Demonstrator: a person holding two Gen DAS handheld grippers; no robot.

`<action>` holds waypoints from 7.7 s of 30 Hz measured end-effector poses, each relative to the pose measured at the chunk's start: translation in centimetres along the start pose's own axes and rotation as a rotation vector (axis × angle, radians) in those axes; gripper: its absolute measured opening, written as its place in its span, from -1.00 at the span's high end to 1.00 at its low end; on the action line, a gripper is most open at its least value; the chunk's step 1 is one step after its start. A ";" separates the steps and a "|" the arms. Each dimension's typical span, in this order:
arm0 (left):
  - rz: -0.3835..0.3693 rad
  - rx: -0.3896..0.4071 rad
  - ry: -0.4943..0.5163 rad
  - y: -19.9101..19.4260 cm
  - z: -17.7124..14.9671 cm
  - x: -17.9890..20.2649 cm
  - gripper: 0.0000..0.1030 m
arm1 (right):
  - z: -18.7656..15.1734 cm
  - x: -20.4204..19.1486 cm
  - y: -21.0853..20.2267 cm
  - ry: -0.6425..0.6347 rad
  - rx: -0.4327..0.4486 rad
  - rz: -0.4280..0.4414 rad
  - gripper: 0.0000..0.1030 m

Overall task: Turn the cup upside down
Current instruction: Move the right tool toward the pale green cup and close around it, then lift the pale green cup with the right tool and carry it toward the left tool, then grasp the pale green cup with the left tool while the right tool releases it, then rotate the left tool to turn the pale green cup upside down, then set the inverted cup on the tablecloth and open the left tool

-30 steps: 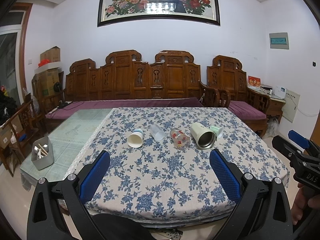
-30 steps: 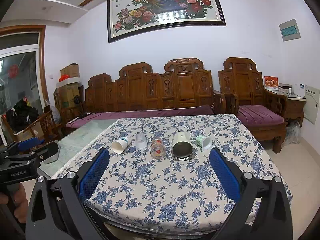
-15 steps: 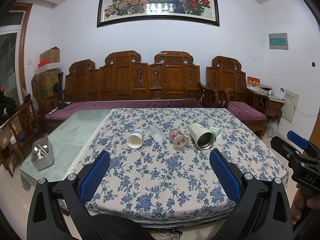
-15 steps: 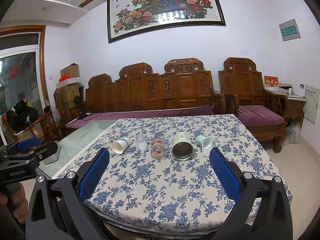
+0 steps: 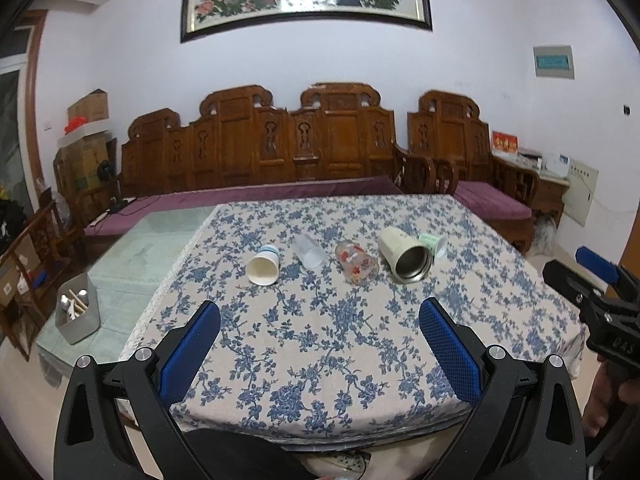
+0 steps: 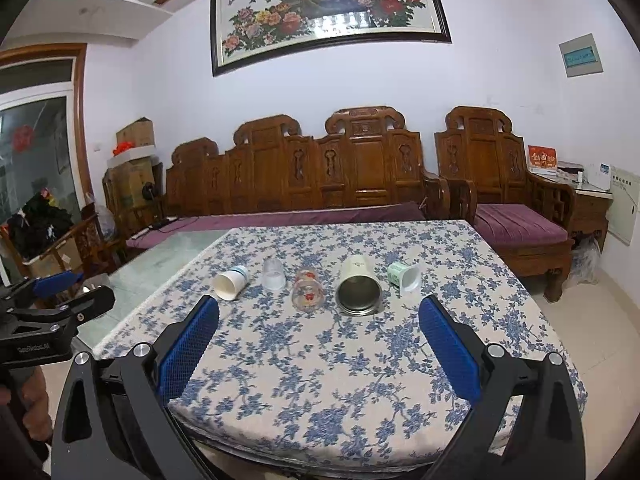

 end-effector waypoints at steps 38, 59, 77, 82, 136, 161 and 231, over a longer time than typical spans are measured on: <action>-0.176 -0.337 -0.026 25.0 -3.5 -5.1 -0.87 | 0.4 6.6 38.1 -0.238 -0.472 -0.056 -0.47; -0.252 -0.394 -0.031 27.5 -4.8 -2.5 -0.87 | -3.6 3.9 48.5 -0.467 -0.772 -0.090 0.01; -0.186 -0.316 -0.064 20.2 -4.2 -4.1 -0.87 | -2.7 4.8 35.0 -0.418 -0.681 -0.008 0.04; -0.160 -0.305 -0.089 18.1 -4.7 -5.2 -0.87 | -3.9 1.4 30.3 -0.423 -0.659 0.062 0.03; -0.175 -0.557 -0.490 24.7 -5.5 -1.0 -0.61 | -6.6 1.1 17.6 -0.234 -0.377 0.083 -0.80; -0.152 -0.728 -0.651 31.1 -8.9 1.4 -0.11 | -6.8 3.7 19.0 -0.184 -0.396 0.041 -0.80; -0.104 -0.344 -0.085 21.1 -5.7 -1.8 -0.85 | -5.8 1.5 18.6 -0.094 -0.354 0.020 -0.93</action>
Point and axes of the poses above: each gripper's, at about its wrist camera, not at the fingertips, and y roughly the way its jaws point, x to its right, z to its top, the point moved 7 cm from there along y, roughly the way its jaws point, and after that the axes turned 15 degrees about -z, right-handed, at the moved point
